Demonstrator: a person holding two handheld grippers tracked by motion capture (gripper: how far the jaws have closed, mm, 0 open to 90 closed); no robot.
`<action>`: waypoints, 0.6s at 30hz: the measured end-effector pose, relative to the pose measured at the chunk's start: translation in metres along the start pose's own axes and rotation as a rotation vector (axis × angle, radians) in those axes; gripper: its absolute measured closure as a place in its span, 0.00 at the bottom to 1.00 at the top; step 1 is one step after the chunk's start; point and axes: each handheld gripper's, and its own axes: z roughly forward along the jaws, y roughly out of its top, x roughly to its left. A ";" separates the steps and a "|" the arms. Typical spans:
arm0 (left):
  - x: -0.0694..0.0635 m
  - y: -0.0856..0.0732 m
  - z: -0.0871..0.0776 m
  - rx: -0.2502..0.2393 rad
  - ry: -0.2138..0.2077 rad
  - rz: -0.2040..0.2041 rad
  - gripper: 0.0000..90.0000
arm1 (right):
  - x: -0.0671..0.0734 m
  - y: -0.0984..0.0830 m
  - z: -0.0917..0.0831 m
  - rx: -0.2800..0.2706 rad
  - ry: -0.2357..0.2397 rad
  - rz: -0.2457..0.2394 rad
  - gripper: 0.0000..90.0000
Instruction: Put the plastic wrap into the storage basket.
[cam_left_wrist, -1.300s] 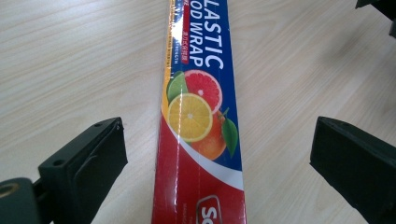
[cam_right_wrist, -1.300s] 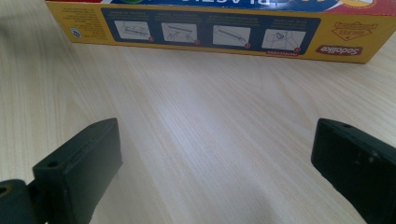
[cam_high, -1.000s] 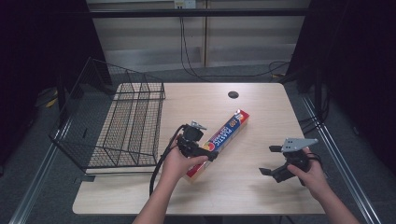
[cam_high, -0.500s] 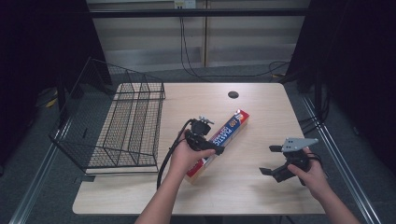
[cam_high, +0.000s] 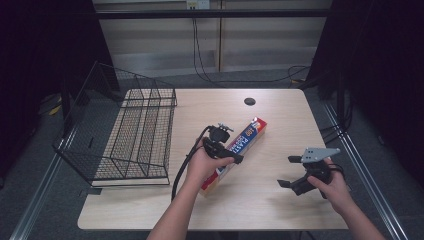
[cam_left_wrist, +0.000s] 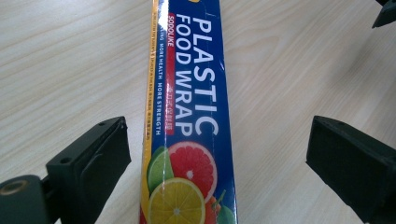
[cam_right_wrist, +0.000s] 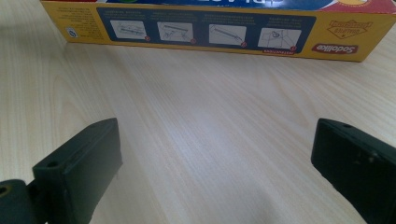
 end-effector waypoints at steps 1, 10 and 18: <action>0.000 0.000 0.000 0.000 0.000 0.000 0.07 | 0.000 0.000 0.000 0.000 -0.002 0.000 0.02; 0.001 0.004 0.012 0.021 0.013 -0.028 0.09 | -0.001 0.000 -0.001 -0.006 -0.009 0.007 0.02; 0.003 0.006 0.016 0.035 0.026 -0.007 0.16 | -0.002 0.000 -0.001 -0.008 -0.007 0.006 0.02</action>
